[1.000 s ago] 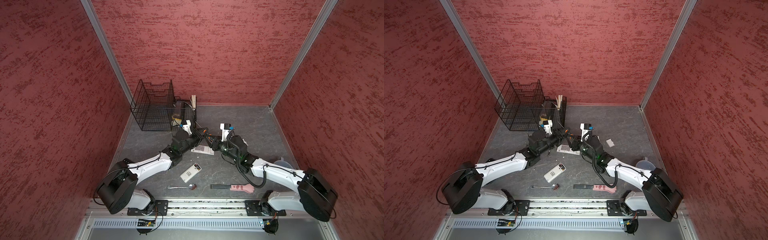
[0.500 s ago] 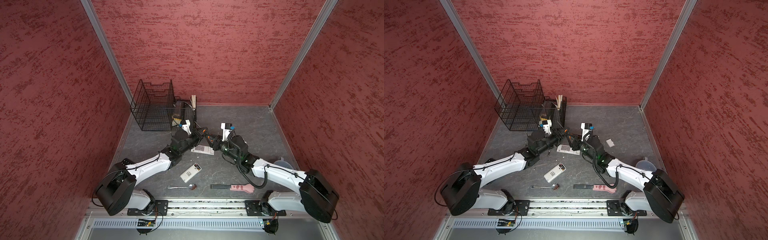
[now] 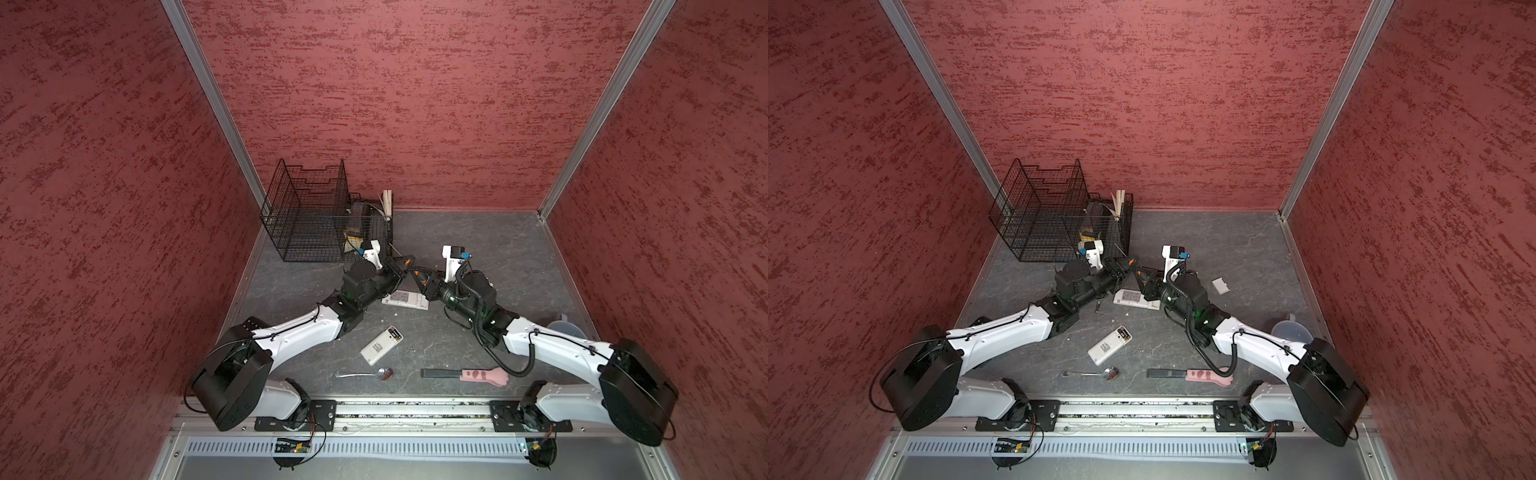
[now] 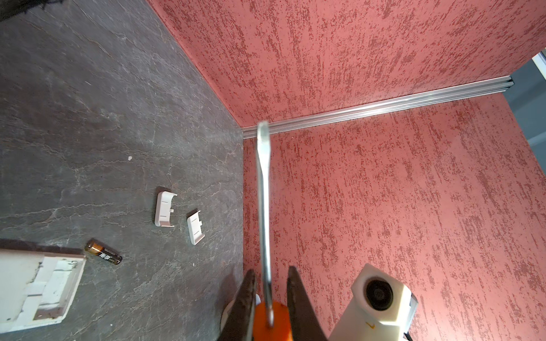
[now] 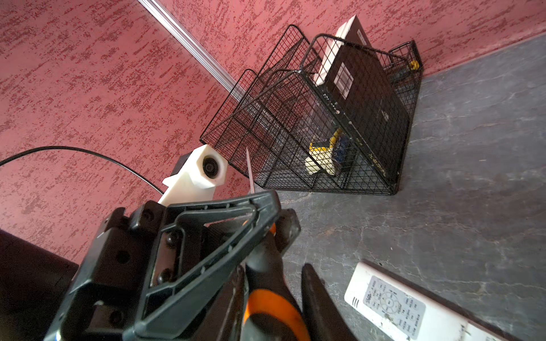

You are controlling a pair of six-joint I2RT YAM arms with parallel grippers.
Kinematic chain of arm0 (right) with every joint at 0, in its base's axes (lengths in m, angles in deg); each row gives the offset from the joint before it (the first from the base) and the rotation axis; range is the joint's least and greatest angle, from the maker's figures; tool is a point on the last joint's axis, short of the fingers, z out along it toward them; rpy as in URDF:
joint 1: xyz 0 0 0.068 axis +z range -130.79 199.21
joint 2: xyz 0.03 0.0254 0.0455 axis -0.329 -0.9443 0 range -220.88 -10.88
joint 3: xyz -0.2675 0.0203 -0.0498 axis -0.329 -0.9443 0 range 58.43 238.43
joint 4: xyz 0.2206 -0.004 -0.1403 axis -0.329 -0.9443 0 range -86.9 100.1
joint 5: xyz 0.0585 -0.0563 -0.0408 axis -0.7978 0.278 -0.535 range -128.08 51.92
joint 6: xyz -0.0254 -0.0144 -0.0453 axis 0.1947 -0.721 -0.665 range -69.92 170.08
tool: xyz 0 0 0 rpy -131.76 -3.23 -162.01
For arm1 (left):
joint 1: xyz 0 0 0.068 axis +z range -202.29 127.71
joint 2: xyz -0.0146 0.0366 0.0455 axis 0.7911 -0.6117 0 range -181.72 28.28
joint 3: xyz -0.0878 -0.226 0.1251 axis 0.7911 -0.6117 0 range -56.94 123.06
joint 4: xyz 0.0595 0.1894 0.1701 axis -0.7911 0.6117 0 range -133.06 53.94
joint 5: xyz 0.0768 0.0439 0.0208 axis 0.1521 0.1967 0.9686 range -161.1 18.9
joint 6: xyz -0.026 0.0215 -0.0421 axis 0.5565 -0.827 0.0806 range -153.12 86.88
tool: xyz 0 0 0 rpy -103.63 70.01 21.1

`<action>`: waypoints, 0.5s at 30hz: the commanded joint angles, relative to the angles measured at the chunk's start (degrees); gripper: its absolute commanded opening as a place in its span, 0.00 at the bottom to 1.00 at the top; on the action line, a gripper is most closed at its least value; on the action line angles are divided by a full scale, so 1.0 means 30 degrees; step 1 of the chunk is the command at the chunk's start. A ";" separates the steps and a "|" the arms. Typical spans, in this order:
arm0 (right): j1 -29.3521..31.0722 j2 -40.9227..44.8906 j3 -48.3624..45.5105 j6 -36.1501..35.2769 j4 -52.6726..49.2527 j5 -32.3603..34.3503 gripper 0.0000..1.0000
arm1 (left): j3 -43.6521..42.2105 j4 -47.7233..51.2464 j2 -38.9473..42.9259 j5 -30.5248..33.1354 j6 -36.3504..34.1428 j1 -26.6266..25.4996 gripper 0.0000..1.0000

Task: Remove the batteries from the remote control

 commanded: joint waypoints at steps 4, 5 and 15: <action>-0.0072 -0.0258 0.0745 -0.0139 0.0999 0.0189 0.24 | -0.0036 0.0293 -0.0234 -0.0323 -0.0344 -0.0275 0.00; -0.0081 -0.0283 0.0754 -0.0161 0.0972 0.0195 0.20 | -0.0048 0.0285 -0.0222 -0.0336 -0.0329 -0.0279 0.00; -0.0115 0.0159 0.0596 -0.0206 0.0360 0.0610 0.00 | -0.0274 0.0402 -0.0023 -0.0250 -0.0359 -0.0200 0.00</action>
